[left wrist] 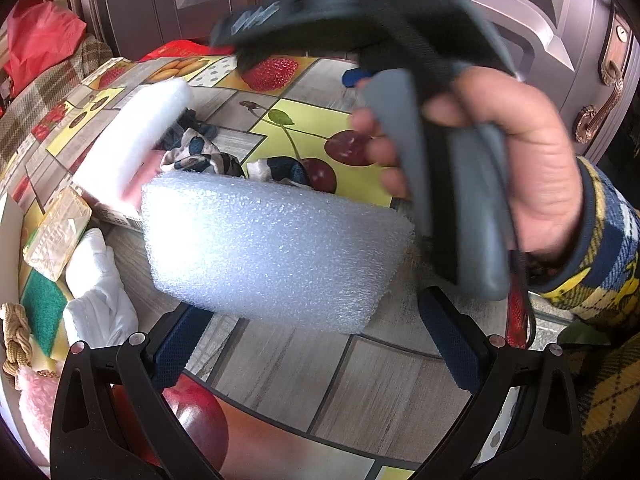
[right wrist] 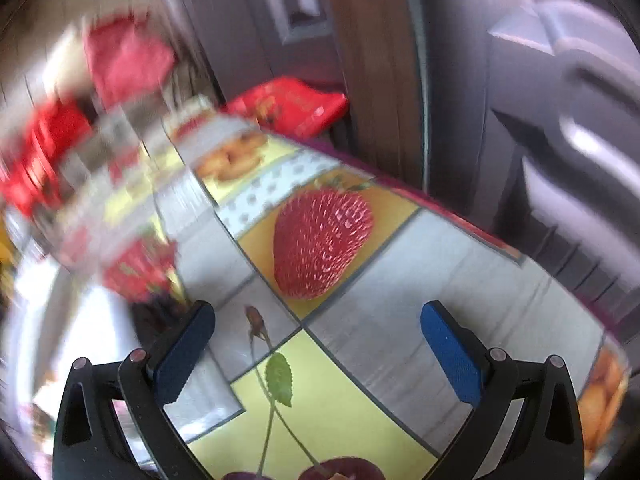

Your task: Organize soft objects

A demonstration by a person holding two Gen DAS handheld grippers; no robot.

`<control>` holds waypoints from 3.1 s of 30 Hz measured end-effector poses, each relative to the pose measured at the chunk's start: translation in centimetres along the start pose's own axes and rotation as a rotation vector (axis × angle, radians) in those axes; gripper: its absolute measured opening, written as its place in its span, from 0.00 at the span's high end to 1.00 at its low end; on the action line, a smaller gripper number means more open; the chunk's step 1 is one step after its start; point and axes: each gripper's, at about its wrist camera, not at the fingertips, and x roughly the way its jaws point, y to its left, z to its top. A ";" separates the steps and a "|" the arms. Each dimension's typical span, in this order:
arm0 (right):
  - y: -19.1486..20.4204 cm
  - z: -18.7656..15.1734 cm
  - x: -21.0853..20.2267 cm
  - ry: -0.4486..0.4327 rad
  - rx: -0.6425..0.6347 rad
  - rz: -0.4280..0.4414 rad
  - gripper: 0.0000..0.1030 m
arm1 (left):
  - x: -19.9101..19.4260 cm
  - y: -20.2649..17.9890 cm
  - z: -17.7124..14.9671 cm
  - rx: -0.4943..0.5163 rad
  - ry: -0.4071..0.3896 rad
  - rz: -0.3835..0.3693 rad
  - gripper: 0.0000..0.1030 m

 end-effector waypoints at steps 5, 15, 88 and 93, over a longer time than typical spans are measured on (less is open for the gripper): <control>-4.0 -0.3 -2.7 -0.103 0.154 0.219 0.00 | -0.2 0.4 0.0 0.001 0.001 0.001 0.00; -3.6 -0.3 -6.7 -0.223 0.092 0.361 0.00 | 0.1 0.3 0.5 0.003 -0.003 0.005 0.00; 12.7 -6.5 -11.6 0.022 -0.635 0.683 0.82 | -18.6 11.2 -9.2 -0.651 -0.291 0.649 0.48; 14.4 -5.8 -12.5 -0.011 -0.656 0.698 0.82 | -21.7 14.2 -10.3 -0.744 -0.345 0.591 0.48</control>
